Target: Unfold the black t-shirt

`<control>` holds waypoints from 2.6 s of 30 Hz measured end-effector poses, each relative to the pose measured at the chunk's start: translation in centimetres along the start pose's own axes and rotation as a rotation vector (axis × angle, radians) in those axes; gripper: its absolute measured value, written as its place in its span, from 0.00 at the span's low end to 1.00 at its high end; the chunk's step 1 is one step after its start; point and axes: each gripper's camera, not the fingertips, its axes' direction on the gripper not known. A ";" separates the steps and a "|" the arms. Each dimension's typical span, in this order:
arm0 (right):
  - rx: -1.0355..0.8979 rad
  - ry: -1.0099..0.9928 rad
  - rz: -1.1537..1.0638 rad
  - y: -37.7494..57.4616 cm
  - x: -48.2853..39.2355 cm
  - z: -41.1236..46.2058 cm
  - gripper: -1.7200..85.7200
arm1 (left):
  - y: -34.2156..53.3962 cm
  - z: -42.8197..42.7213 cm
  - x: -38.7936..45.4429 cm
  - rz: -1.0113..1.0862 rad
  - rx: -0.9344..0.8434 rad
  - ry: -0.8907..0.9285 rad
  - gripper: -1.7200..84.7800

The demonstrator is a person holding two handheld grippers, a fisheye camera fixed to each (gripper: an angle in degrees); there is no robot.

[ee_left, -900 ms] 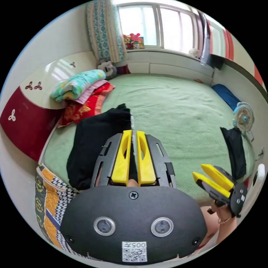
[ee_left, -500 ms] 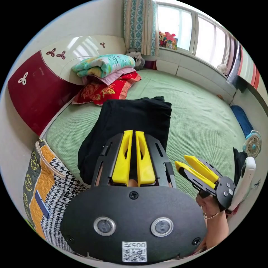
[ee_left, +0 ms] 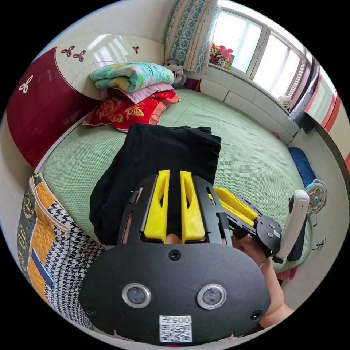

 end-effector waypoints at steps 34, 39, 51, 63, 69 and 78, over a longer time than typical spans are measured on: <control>0.066 0.014 -0.022 -2.9 -2.0 4.6 0.09 | -5.8 5.0 -0.9 0.059 -0.060 0.013 0.08; 0.121 0.018 -0.078 -3.4 -2.6 3.0 0.02 | -6.6 6.3 0.5 0.070 -0.069 -0.017 0.08; 0.095 0.273 0.020 -2.2 4.9 -2.5 0.02 | -8.0 10.1 5.5 0.075 -0.066 -0.036 0.07; -0.150 0.551 0.340 1.7 20.0 -8.4 0.11 | -7.9 16.0 19.2 0.338 -0.163 0.254 0.10; -0.190 0.417 0.374 2.8 21.4 -9.5 0.12 | -6.9 20.2 26.7 0.509 -0.238 0.140 0.11; -0.360 0.467 0.300 1.2 19.3 -3.1 0.05 | -5.6 26.1 34.4 0.595 -0.345 0.084 0.09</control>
